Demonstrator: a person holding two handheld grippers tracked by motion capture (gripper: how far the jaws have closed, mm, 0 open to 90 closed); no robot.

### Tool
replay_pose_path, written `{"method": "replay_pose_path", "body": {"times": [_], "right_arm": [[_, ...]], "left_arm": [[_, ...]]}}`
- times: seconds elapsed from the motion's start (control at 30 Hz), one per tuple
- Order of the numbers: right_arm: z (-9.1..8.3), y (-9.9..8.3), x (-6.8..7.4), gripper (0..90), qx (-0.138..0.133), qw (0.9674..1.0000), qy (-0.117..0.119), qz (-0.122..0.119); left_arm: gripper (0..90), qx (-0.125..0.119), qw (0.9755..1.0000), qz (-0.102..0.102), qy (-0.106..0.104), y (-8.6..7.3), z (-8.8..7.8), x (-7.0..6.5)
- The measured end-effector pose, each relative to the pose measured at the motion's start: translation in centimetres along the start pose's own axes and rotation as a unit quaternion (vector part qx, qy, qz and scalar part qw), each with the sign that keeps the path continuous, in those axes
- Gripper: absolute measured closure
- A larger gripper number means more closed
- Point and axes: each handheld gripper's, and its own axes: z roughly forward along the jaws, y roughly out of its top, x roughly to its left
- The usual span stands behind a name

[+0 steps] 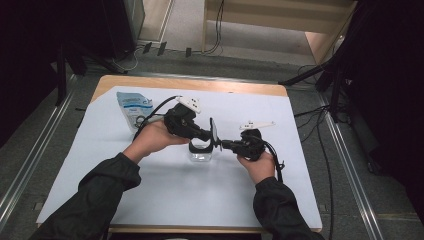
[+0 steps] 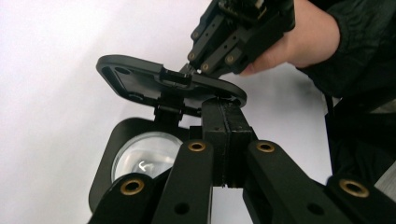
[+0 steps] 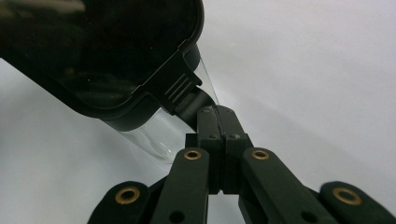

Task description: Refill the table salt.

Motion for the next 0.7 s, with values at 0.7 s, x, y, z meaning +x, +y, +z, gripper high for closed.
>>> {"method": "replay_pose_path", "body": {"times": [0.7], "right_arm": [[0.0,-0.1,0.4,90.0,-0.002,0.9999,-0.012,-0.003]], "left_arm": [[90.0,0.005,0.9999,-0.013,-0.006,1.5,2.9,0.1]]}}
